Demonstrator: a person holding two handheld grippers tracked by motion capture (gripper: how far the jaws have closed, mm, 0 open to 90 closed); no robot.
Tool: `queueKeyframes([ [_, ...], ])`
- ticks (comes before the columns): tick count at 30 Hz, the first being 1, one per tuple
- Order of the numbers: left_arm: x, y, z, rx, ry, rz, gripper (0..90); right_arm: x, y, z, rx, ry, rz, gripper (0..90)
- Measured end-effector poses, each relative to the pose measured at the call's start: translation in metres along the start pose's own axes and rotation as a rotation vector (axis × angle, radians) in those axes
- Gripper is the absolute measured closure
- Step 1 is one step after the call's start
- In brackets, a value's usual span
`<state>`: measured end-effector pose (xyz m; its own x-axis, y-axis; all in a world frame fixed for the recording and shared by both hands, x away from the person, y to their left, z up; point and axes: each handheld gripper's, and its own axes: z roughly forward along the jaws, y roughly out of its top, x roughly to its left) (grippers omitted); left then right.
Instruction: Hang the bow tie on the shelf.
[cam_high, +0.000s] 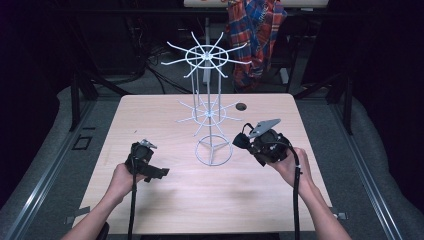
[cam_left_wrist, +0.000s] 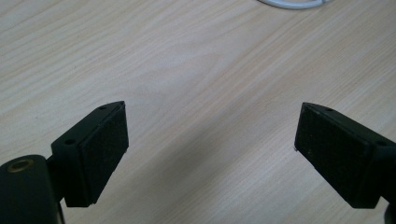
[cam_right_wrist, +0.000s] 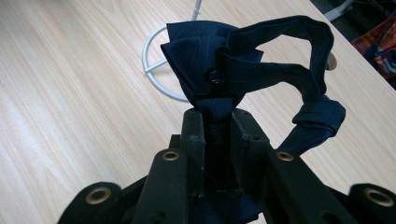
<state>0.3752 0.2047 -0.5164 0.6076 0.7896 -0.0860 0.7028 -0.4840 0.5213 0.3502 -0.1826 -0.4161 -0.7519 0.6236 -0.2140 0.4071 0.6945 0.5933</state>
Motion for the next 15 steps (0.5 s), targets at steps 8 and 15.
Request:
queueKeyframes([
  [8, 0.000, 0.000, 0.000, 0.002, -0.004, 0.002, 9.9, 0.001, 0.003, -0.008, -0.018, -0.015, -0.011, 76.4],
  [15, 0.000, 0.000, 0.000, 0.002, -0.006, 0.002, 9.9, 0.002, 0.007, -0.016, -0.035, -0.025, -0.020, 76.4],
])
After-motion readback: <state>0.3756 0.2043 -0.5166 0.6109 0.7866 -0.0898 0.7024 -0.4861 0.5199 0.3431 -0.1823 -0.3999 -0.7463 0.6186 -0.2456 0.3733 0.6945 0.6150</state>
